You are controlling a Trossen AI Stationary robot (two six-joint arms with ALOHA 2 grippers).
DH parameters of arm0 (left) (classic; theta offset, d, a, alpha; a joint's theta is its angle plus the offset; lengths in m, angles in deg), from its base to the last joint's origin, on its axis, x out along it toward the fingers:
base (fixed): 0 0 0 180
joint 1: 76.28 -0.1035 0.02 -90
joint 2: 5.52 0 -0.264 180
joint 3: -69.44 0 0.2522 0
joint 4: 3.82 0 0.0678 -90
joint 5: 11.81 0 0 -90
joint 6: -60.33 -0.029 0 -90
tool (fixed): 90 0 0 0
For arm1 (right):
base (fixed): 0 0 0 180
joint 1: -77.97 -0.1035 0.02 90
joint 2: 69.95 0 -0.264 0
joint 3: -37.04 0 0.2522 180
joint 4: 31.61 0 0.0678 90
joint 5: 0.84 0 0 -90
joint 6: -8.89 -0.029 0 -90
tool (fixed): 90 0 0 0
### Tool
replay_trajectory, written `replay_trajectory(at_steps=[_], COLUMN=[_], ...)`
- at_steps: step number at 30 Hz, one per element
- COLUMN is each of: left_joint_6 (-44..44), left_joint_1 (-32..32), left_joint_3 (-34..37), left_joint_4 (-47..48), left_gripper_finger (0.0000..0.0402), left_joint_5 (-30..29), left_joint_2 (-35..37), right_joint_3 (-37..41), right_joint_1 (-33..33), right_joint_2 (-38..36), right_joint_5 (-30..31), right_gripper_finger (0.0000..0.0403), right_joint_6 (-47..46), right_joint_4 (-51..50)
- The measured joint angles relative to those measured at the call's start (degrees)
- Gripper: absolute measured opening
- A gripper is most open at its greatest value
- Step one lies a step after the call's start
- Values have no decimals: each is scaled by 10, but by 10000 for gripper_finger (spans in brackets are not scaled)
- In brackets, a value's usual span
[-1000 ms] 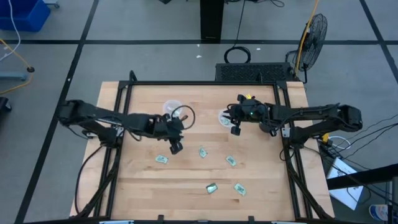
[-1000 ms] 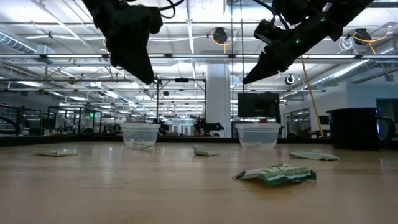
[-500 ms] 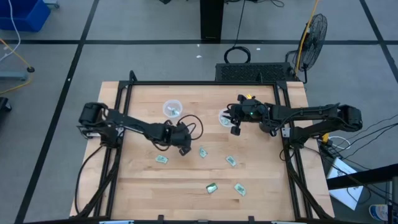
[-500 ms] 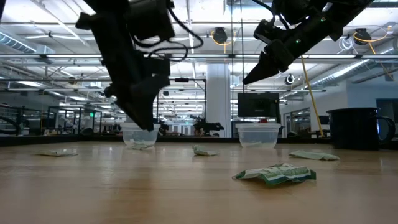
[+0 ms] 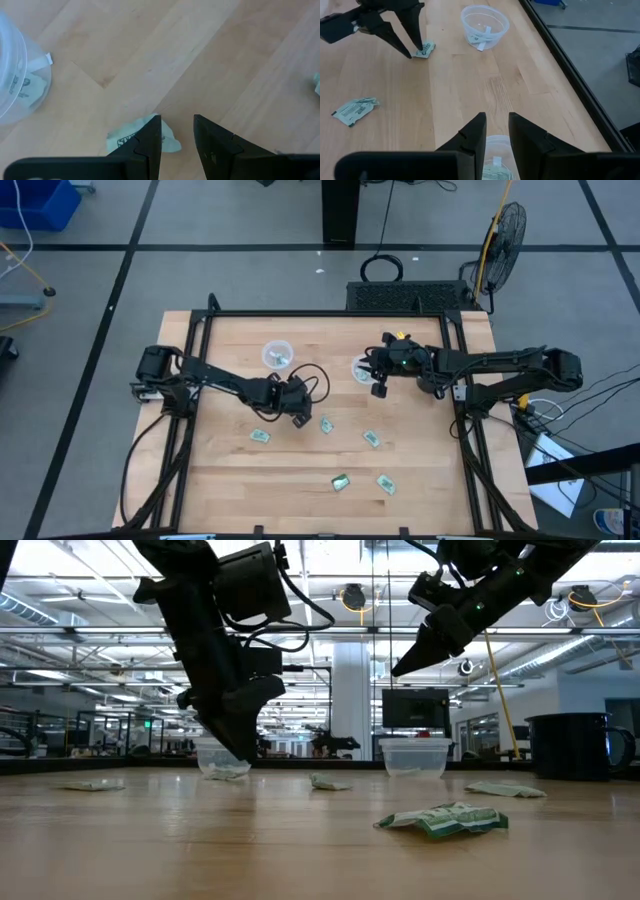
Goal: Pick and place items into bin
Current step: Put the stevia packet into the left transparent bin
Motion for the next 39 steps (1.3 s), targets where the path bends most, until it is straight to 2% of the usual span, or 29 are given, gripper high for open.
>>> replay_trajectory(at_steps=[16,26,30,37,39], left_joint_6=[22,51,48,46,47], left_joint_1=[-18,-18,-18,-19,-19], left_joint_3=[27,59,59,60,60], left_joint_4=[-6,-57,-56,-54,-54], left_gripper_finger=[120,119,94,11,8], left_joint_5=[-2,-1,-1,1,1], left_joint_2=[0,0,0,0,0], right_joint_3=[0,0,0,0,0], right_joint_1=[0,0,0,0,0], right_joint_2=[0,0,0,0,0], right_joint_5=[0,0,0,0,0], right_gripper_finger=[75,75,75,75,75], right_joint_6=[0,0,0,0,0], right_joint_4=[0,0,0,0,0])
